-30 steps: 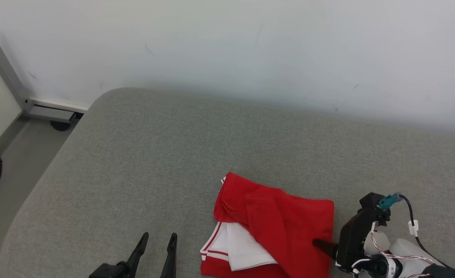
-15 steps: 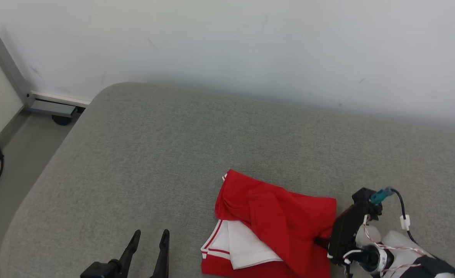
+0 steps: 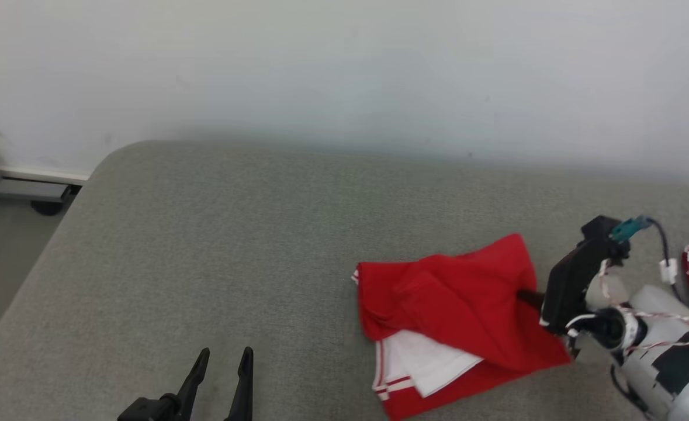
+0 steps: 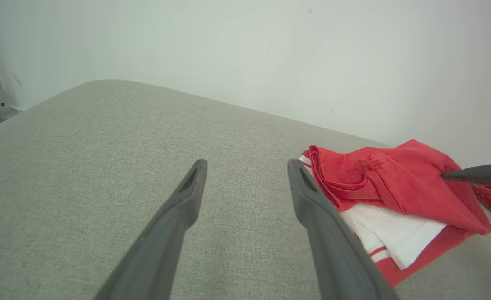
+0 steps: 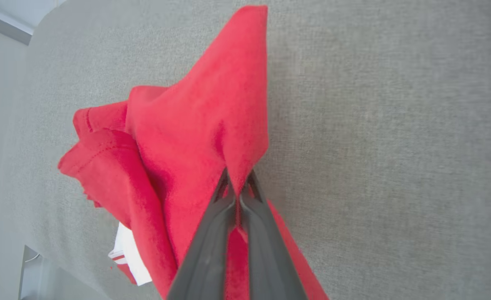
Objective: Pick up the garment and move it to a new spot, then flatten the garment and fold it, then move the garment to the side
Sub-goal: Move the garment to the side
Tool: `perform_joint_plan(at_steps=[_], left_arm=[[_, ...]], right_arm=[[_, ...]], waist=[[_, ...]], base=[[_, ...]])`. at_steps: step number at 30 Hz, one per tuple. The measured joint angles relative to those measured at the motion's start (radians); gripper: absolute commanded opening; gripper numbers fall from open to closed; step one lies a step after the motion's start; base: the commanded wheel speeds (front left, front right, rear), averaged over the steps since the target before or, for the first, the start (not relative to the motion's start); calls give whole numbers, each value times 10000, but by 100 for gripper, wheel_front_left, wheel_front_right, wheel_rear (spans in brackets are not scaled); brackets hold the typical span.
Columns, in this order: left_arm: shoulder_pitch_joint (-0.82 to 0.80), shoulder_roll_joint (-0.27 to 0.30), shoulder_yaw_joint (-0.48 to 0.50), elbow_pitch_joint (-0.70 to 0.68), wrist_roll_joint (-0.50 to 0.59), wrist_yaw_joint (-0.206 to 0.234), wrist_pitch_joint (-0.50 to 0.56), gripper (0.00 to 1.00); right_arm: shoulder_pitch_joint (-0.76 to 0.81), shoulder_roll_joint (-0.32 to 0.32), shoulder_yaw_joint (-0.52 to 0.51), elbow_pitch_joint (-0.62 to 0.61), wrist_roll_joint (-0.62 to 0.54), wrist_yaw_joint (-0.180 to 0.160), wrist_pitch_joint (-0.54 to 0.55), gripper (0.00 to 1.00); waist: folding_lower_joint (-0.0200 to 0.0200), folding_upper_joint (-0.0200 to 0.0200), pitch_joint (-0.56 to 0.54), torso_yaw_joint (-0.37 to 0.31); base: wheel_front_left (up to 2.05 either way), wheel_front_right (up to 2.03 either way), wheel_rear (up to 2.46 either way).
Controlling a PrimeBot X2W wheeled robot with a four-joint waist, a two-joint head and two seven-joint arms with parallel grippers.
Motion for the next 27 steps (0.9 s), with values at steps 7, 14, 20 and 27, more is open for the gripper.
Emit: perform_joint_plan(at_steps=[7, 14, 20, 27], left_arm=[[5, 2, 21, -142, 0, 0, -29, 100], [-1, 2, 25, -199, 2, 0, -29, 100], [-33, -4, -33, -244, 15, -2, -29, 100], [-78, 88, -52, -332, 27, -13, 15, 100]], right_arm=[[-710, -794, -362, -33, -59, 12, -13, 0], [-1344, -1060, -564, -98, -221, 86, -61, 0], [-1638, -1450, -520, -38, -481, 86, -40, 0], [-2149, -1900, -441, 280, -840, 86, -10, 0]], waist=[[0, 0, 41, -560], [0, 0, 208, -1053], [0, 0, 380, -1315], [0, 1, 729, -1541]], base=[[0, 0, 0], [0, 0, 0], [0, 0, 0], [0, 0, 0]])
